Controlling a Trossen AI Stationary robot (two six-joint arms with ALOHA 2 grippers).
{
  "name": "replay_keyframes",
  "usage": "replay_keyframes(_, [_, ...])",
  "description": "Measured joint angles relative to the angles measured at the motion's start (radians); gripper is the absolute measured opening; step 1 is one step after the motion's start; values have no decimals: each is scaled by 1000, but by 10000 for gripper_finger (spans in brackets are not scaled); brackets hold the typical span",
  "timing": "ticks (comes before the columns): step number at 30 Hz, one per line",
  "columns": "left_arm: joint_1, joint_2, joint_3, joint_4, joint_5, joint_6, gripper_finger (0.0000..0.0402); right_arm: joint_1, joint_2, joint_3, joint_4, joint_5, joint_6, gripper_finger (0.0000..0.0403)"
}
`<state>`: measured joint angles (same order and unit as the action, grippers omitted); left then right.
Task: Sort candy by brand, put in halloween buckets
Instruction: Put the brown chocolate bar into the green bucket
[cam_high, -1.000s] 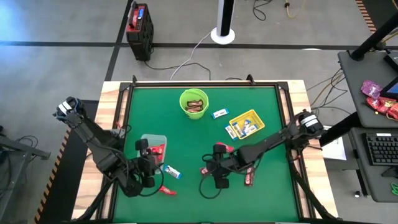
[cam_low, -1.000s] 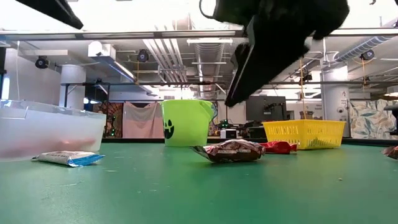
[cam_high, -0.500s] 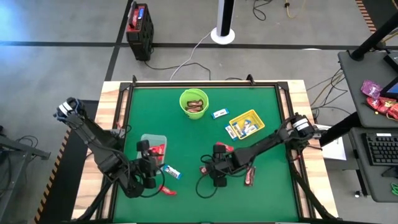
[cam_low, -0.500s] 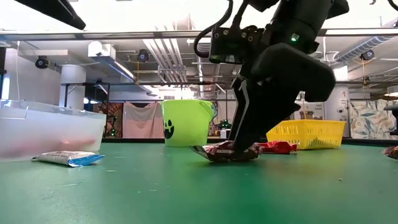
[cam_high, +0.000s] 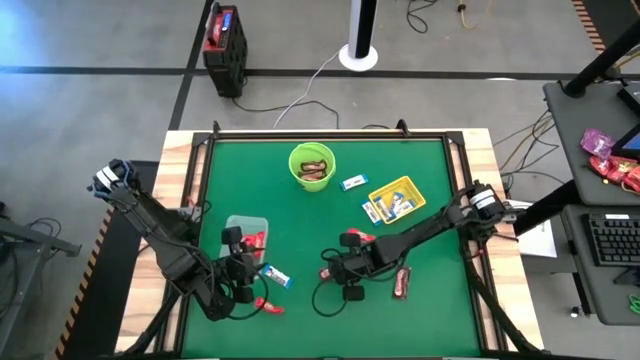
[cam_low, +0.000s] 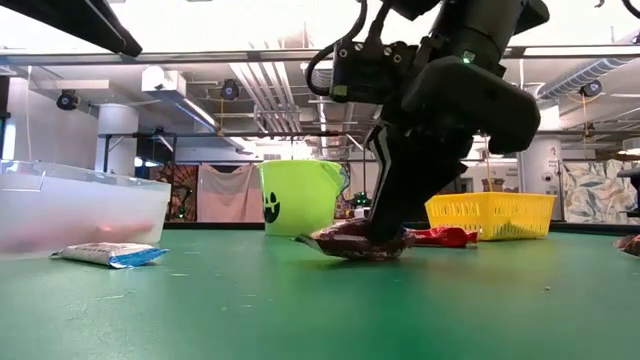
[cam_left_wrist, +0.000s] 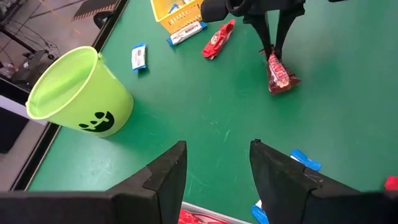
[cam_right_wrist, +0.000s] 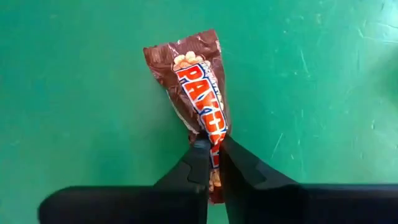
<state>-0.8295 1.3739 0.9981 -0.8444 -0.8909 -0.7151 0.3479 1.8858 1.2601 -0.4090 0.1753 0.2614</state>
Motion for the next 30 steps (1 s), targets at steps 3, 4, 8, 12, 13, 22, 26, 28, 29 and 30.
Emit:
replay_keyframes(3, [0, 0, 0, 0, -1, 0, 160, -13, -34, 37, -15, 1, -43, 14])
replay_keyframes(4, [0, 0, 0, 0, -4, 0, 160, -23, -53, 54, -7, 10, -60, 14])
replay_keyframes(8, [-1, 0, 0, 2, -9, 0, 160, -92, -102, 130, -5, 139, -156, 14])
replay_keyframes(12, [-5, 0, 0, 5, 13, 0, 160, -200, -107, 219, -13, 284, -258, 13])
replay_keyframes(13, [-7, 0, 2, 6, 22, 0, 160, -237, -109, 240, -10, 290, -277, 13])
replay_keyframes(22, [-19, -1, 16, -2, 45, 3, 160, -580, -56, 276, -3, 86, -125, 13])
replay_keyframes(26, [-19, -1, 16, -5, 45, 3, 160, -649, -9, 273, -9, -35, -56, 14])
replay_keyframes(28, [-19, -1, 16, -5, 44, 2, 160, -652, 5, 272, -8, -37, -54, 20])
replay_keyframes(29, [-19, -1, 16, -5, 44, 1, 160, -651, 5, 272, -4, -38, -54, 27])
replay_keyframes(30, [-20, -1, 16, -6, 44, 1, 160, -649, 5, 272, -2, -38, -54, 36])
